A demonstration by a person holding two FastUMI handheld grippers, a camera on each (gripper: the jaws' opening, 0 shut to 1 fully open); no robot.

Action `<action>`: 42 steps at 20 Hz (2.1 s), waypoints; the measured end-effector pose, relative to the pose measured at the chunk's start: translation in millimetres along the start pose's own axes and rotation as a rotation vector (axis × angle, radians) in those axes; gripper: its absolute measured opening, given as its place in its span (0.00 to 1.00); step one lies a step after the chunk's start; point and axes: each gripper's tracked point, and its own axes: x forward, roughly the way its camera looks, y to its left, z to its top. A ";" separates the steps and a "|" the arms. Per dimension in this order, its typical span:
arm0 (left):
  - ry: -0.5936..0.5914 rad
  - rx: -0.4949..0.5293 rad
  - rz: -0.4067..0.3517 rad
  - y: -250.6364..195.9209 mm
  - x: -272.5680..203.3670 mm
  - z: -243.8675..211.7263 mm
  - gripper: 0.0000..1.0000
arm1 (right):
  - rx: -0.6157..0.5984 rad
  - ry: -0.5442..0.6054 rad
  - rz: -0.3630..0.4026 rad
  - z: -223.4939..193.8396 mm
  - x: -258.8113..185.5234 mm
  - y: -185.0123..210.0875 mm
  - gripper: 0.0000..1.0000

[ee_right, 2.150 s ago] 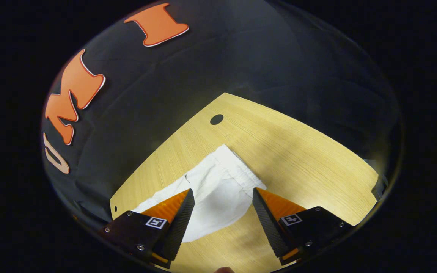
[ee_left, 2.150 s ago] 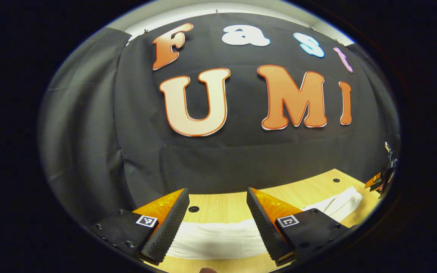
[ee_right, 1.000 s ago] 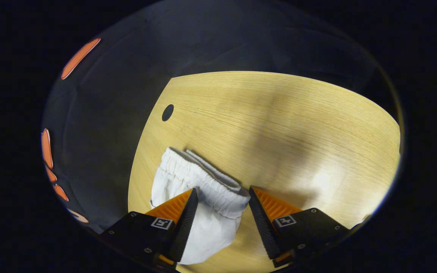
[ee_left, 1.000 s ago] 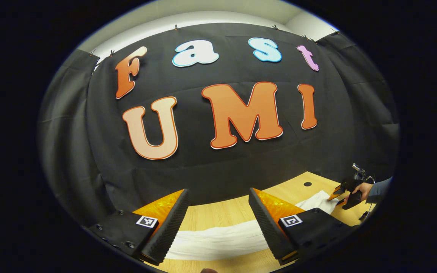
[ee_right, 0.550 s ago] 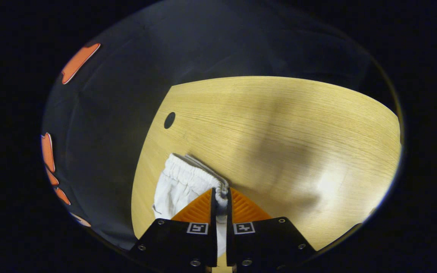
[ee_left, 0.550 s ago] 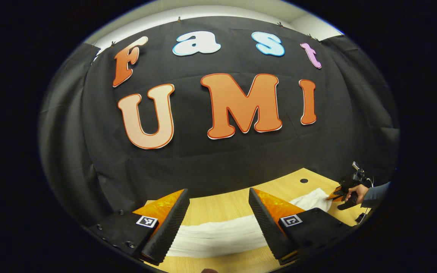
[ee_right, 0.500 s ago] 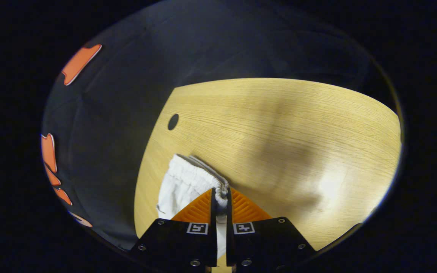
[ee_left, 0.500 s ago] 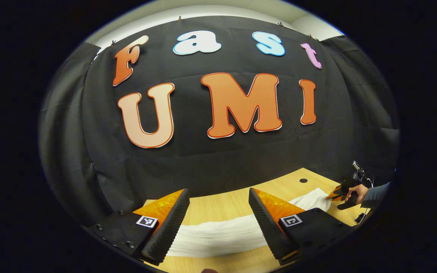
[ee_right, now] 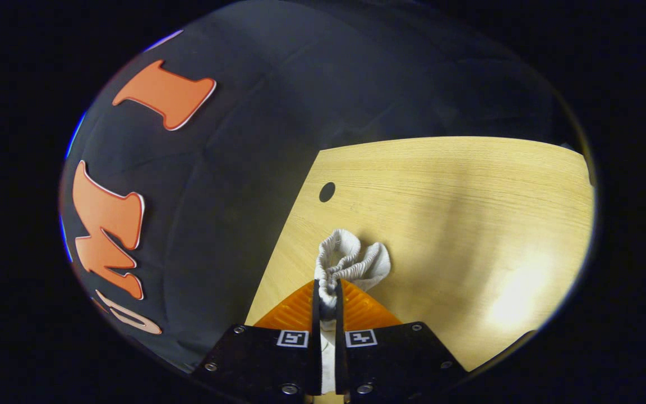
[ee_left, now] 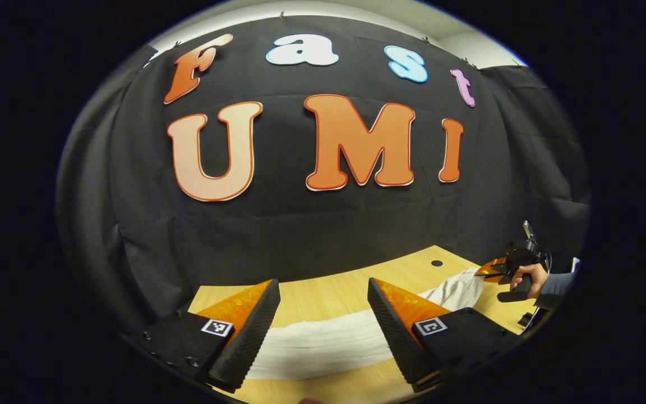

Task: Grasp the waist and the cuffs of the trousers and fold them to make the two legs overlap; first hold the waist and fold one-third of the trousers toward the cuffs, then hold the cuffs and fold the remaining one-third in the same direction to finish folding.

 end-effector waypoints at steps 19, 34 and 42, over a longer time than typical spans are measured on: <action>0.090 -0.080 0.033 131.2 -31.2 -62.8 1.00 | -0.181 0.113 0.206 5.6 -5.5 -7.4 0.10; 0.232 -0.236 0.169 215.3 -52.8 -137.1 0.99 | -0.352 0.388 0.231 9.1 -22.2 -10.0 0.46; 0.384 -0.578 0.230 267.0 -45.2 -221.5 0.99 | -0.471 0.312 0.242 17.1 -36.2 -16.9 0.67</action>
